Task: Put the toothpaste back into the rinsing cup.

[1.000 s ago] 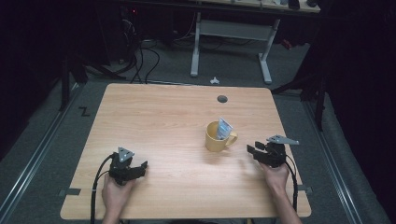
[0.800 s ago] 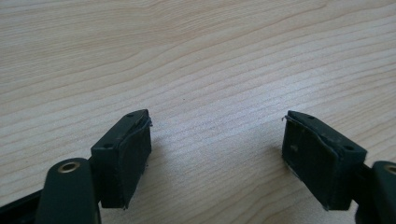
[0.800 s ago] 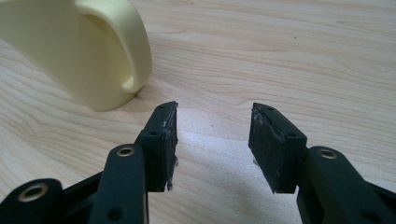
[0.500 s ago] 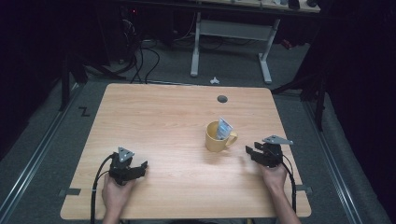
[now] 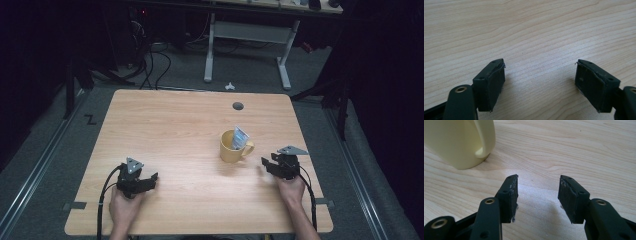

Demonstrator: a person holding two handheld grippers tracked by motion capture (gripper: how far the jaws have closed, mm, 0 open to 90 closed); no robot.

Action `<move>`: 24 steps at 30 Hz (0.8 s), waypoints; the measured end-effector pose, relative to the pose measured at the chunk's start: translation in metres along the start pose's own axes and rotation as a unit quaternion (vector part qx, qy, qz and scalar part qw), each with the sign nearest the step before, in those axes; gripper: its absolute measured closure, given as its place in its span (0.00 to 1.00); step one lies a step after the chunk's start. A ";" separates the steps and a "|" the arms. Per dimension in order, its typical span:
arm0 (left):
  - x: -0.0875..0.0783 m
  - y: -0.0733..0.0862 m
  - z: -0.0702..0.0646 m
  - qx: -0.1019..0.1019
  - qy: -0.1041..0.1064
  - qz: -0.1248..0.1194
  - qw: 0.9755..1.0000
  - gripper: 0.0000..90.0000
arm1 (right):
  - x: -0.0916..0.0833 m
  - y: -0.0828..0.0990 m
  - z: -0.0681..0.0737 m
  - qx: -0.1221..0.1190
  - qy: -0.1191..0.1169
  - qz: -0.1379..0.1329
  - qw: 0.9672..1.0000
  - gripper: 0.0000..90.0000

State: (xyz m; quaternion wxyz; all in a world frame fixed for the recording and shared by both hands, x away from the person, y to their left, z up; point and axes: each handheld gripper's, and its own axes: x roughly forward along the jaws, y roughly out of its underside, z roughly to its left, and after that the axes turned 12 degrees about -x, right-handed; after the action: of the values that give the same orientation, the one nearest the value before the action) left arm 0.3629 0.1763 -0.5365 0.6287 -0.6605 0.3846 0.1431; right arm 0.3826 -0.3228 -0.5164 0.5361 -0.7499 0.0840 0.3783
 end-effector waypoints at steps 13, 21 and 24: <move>0.000 0.000 0.000 0.000 0.000 0.000 1.000 0.27 | 0.005 0.001 0.002 -0.005 0.000 0.008 1.000 0.55; 0.000 0.000 0.000 0.000 0.000 0.000 1.000 0.27 | 0.010 0.005 0.005 -0.011 0.001 0.020 1.000 0.54; 0.000 0.000 0.000 0.000 0.000 0.000 1.000 0.27 | 0.010 0.007 0.004 -0.009 0.002 0.019 1.000 0.53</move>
State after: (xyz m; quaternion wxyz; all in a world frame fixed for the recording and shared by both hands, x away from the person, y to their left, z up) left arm 0.3628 0.1763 -0.5365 0.6288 -0.6606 0.3845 0.1431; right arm 0.3837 -0.3190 -0.5289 0.5219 -0.7537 0.0957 0.3879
